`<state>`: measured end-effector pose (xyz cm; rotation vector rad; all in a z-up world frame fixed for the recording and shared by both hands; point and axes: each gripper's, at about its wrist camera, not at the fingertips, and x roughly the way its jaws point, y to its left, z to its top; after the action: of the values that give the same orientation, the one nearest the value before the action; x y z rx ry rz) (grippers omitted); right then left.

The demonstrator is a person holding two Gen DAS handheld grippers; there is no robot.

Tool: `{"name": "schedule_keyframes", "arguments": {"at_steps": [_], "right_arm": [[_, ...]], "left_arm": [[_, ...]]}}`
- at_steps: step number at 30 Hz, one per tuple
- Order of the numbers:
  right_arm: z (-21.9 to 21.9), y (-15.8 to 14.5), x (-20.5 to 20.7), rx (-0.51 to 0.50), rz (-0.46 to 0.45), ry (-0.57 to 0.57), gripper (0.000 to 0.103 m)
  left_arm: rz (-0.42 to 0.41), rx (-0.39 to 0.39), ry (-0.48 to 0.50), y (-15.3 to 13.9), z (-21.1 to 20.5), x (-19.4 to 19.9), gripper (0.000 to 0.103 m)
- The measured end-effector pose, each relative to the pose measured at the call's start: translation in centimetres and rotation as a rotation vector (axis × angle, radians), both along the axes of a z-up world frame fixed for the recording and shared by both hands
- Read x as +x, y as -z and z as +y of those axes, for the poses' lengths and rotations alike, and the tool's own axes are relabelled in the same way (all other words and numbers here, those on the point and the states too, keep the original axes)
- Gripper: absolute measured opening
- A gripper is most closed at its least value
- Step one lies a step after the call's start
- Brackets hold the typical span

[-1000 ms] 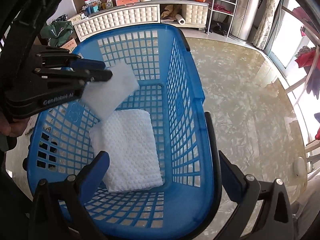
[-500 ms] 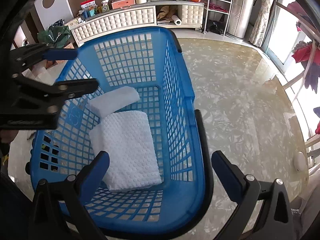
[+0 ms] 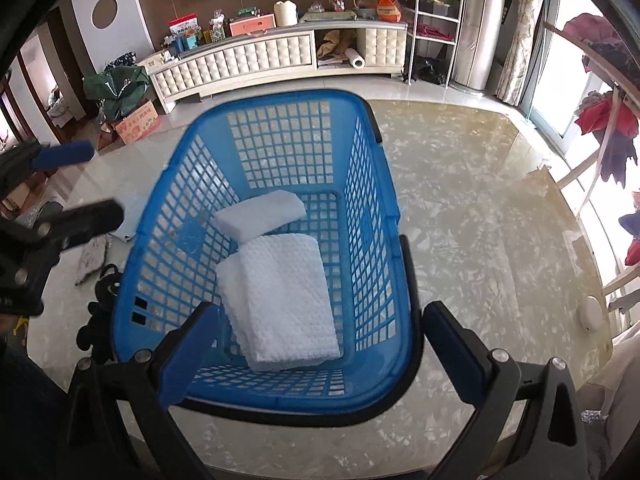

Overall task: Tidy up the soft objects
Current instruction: 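Withdraw both tools from the basket back over the table items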

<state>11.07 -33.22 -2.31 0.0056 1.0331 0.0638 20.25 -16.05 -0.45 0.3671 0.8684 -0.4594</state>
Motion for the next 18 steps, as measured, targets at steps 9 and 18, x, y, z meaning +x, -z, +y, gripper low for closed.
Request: {"name": "schedule_keyframes", "arguments": {"at_steps": [9,18], "right_arm": [[2.8,-2.1,-1.3,-0.016,-0.063,-0.034,0.102],[7.1,-3.1,-2.5,-0.014,-0.094,-0.102,0.102]], "left_arm": [[-0.012,-0.071,-0.085,-1.6,4.5,-3.2,0.103],[-0.028,-0.084,-0.111,-2.2,9.8,-6.7,0.103]]}}
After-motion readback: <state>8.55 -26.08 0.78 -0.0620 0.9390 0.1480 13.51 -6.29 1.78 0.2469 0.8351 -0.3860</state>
